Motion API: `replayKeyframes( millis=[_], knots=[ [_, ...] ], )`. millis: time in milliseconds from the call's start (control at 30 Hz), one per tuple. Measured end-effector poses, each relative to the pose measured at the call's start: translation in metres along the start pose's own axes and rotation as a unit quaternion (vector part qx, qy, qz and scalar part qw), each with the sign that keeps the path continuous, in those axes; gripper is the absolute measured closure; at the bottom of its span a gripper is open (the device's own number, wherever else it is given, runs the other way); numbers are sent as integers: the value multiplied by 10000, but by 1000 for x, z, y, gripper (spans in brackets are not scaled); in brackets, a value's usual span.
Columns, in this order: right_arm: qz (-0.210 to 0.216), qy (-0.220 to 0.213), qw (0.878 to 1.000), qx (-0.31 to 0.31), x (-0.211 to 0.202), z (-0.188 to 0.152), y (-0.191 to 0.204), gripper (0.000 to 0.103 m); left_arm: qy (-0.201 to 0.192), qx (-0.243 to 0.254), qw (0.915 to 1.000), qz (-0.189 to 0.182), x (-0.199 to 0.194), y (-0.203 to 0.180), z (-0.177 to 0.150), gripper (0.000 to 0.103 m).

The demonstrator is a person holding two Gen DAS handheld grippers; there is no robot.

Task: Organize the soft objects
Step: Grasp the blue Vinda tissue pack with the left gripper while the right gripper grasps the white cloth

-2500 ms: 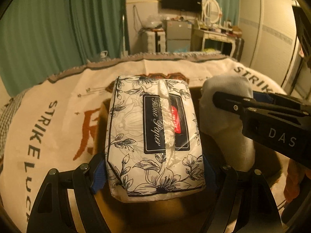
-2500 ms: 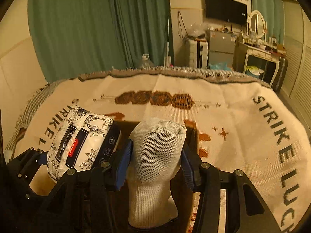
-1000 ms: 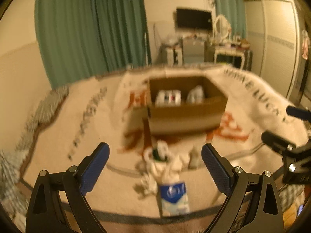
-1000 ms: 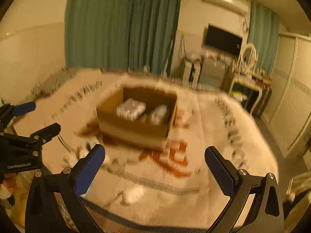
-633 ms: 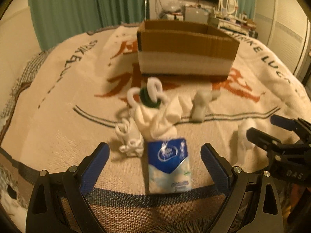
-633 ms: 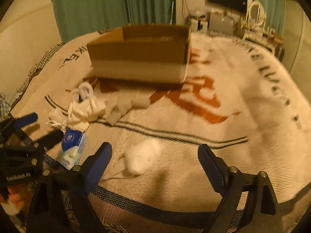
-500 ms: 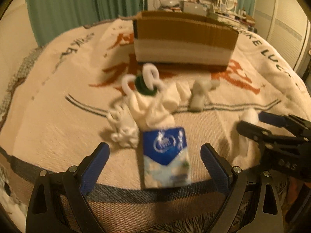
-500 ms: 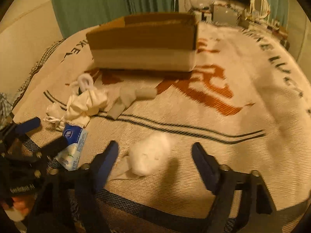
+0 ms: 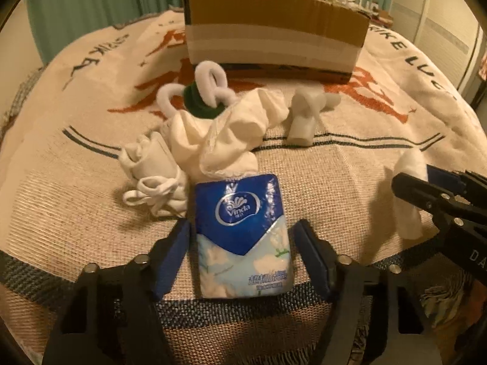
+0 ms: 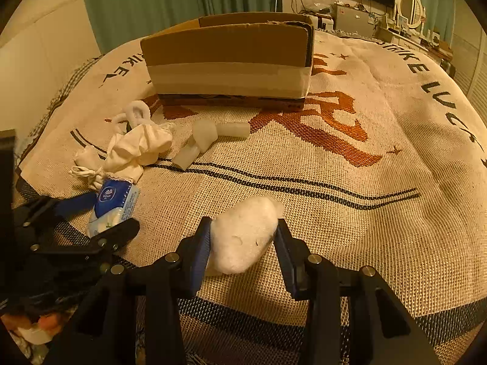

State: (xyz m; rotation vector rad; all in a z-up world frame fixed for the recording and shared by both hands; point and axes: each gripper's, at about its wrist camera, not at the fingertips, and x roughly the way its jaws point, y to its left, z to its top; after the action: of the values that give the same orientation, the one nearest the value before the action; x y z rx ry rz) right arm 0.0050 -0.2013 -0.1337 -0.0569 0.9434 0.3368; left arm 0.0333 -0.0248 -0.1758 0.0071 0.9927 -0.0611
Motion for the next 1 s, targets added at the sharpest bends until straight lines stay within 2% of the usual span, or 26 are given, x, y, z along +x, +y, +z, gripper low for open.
replayKeyframes(
  millis=[33, 300, 533, 633, 733, 1000],
  knots=[
    [6, -8, 10000, 4, 0, 0, -1, 62, 17, 0, 10000, -86, 0, -1, -1, 50],
    [20, -180, 9998, 28, -12, 2, -1, 62, -54, 91, 9996, -244, -16, -7, -2, 52],
    [10, -450, 9990, -58, -39, 11, 4, 62, -501, 273, 9975, -406, -55, -15, 14, 52],
    [15, -637, 9979, -124, -55, 21, 6, 62, -752, 307, 9956, -466, -74, -15, 28, 52],
    [-3, -866, 9959, -257, -72, 38, 10, 62, -990, 365, 9938, -358, -89, -16, 47, 52],
    [-191, -1585, 9855, -577, -102, 107, 12, 62, -1622, 455, 9853, -269, -114, -9, 114, 52]
  ],
)
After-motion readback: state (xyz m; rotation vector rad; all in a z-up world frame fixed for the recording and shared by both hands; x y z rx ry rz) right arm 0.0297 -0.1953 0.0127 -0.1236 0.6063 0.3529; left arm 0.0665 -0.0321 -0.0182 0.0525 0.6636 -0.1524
